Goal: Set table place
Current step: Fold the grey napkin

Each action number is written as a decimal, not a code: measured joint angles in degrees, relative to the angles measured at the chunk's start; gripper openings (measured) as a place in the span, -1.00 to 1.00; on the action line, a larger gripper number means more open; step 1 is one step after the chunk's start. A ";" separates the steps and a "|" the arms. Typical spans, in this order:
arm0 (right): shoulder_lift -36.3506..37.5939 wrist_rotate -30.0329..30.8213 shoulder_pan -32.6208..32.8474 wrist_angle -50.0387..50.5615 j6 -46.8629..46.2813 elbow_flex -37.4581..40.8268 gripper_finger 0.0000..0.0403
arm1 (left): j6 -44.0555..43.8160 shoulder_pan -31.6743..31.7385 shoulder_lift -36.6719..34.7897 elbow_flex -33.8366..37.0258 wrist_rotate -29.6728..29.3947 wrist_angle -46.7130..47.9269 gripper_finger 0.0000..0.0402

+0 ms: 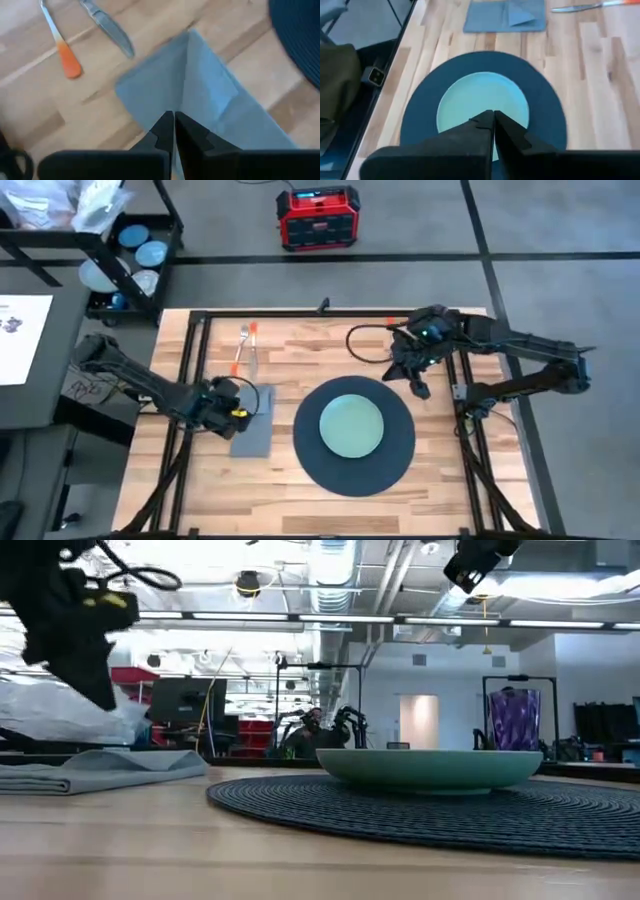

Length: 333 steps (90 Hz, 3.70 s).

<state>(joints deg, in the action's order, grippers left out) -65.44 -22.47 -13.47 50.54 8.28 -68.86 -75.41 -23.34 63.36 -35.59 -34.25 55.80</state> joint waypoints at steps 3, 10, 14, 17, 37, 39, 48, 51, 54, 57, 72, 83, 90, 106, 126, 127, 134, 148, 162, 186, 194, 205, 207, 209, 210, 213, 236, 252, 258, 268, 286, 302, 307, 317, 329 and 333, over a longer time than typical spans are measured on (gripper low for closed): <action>-0.34 0.03 0.00 0.10 -0.63 0.02 -1.00 | -0.51 0.58 0.90 0.94 0.40 0.10 -1.00; -0.56 0.06 0.22 1.00 -0.97 0.04 -1.00 | -1.16 1.57 2.61 2.27 1.41 0.63 -1.00; -0.52 0.14 0.64 1.32 -1.46 0.04 -1.00 | -1.16 1.96 3.47 2.73 2.17 -0.42 -1.00; -0.52 0.12 0.96 1.55 -1.70 0.04 -1.00 | -1.18 2.14 3.95 3.28 3.23 -0.60 -1.00; 0.71 0.77 4.32 0.52 -2.11 0.04 -1.00 | 1.51 3.64 7.41 6.44 4.27 -8.94 -1.00; 0.79 1.01 4.68 0.20 -2.33 0.03 -1.00 | 2.38 3.79 7.97 6.96 4.74 -11.30 -1.00; 1.39 2.03 6.07 0.03 -2.77 0.02 -1.00 | 5.39 4.67 10.83 8.98 6.44 -21.59 -1.00; 1.61 2.11 6.51 -0.07 -2.92 0.02 -1.00 | 5.77 4.73 11.73 9.35 6.12 -24.42 -1.00; 1.97 2.34 6.81 -0.02 -2.94 0.02 -1.00 | 5.80 4.81 12.82 9.35 6.03 -26.15 -1.00; 2.13 3.09 7.03 0.07 -2.94 0.02 -1.00 | 5.88 4.80 14.05 9.16 5.69 -26.97 -1.00; 2.54 5.19 7.89 0.20 -3.53 0.00 -1.00 | 6.03 4.81 16.69 6.96 5.40 -28.93 -1.00; 2.61 6.17 7.87 -0.05 -3.47 -0.02 -1.00 | 8.46 5.84 16.95 5.34 5.84 -31.74 -1.00; 2.50 6.36 7.86 -0.16 -3.35 -0.02 -1.00 | 10.24 6.20 17.11 4.53 7.07 -33.46 -1.00; 2.28 6.23 7.96 -0.25 -0.07 -0.02 -1.00 | 11.62 6.19 17.12 3.04 7.15 -36.47 -1.00; -1.99 6.11 9.85 -0.85 0.84 -0.04 -0.93 | 18.66 6.19 17.09 -4.57 6.54 -36.34 -1.00; -2.30 6.08 9.90 -0.82 0.91 -0.04 -0.92 | 19.30 6.19 17.09 -5.21 6.47 -36.00 -1.00; -4.66 5.86 10.13 -0.63 1.55 -0.04 -0.88 | 23.03 6.19 17.03 -9.61 5.90 -32.72 -1.00; -8.96 5.15 9.55 0.13 1.69 -0.04 -0.77 | 24.47 6.17 17.02 -16.23 4.09 -21.17 -1.00; -11.93 1.26 9.60 -0.45 2.75 -0.04 -0.74 | 19.54 3.79 17.59 -16.57 10.50 -22.14 -1.00; -16.21 -1.98 9.76 -5.41 4.32 -0.04 -0.74 | 12.90 -0.50 25.48 -15.81 18.43 -24.07 -1.00; -17.90 -2.26 9.66 -5.90 5.59 -0.04 -0.74 | 12.66 -1.32 28.29 -15.81 20.32 -24.66 -1.00; -20.45 -4.23 9.14 -9.16 5.30 -0.04 -0.74 | 12.22 -1.45 31.04 -15.81 21.22 -25.68 -1.00; -20.94 -4.76 9.16 -9.79 5.31 -0.04 -0.74 | 12.18 -1.54 31.46 -15.81 21.46 -26.02 -1.00; -21.47 -5.32 9.18 -10.70 5.36 -0.04 -0.74 | 12.18 -1.64 31.78 -15.81 21.74 -26.40 -1.00; -21.76 -5.65 9.23 -11.34 5.40 -0.04 -0.74 | 12.20 -1.68 31.93 -15.81 21.85 -26.59 -1.00; -22.79 -6.78 9.42 -13.29 5.64 -0.26 -0.74 | 12.56 -1.72 32.41 -15.81 21.97 -27.18 -1.00; -34.51 -9.27 8.63 -10.52 11.51 -10.46 -0.74 | 16.02 -0.83 33.33 -15.87 21.98 -31.99 -1.00; -43.17 -5.82 5.50 -5.96 16.64 -19.40 -0.74 | 19.11 0.73 33.33 -15.87 21.57 -32.43 -1.00; -46.03 -4.54 4.35 -4.84 17.15 -22.31 -0.74 | 20.54 1.52 33.33 -15.87 21.34 -33.10 -1.00; -49.94 -3.95 3.72 -5.23 19.19 -25.86 -0.74 | 22.24 2.38 33.33 -15.87 21.21 -33.11 -1.00; -55.58 -7.52 3.12 -6.44 20.86 -28.44 -0.74 | 23.34 3.28 33.33 -15.87 21.39 -32.70 -1.00; -57.32 -9.92 3.50 -9.60 21.13 -28.50 -0.74 | 23.58 4.11 33.33 -15.87 21.42 -33.20 -1.00; -57.86 -11.72 3.87 -11.93 20.67 -28.55 -0.74 | 23.58 4.22 33.33 -15.87 21.42 -33.56 -1.00; -58.59 -14.19 4.31 -16.00 19.82 -28.53 -0.74 | 23.43 4.25 33.33 -15.87 21.42 -34.24 -1.00; -58.59 -14.54 4.44 -16.25 19.62 -28.52 -0.74 | 23.44 4.30 33.33 -15.87 21.47 -34.42 -1.00; -58.59 -14.54 4.38 -16.41 19.48 -28.37 -0.74 | 23.45 4.33 33.31 -15.87 21.45 -34.40 -1.00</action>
<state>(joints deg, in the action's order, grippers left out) -124.03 -37.01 -9.09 34.13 27.76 -97.23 -51.96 -19.01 96.67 -51.46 -12.80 21.40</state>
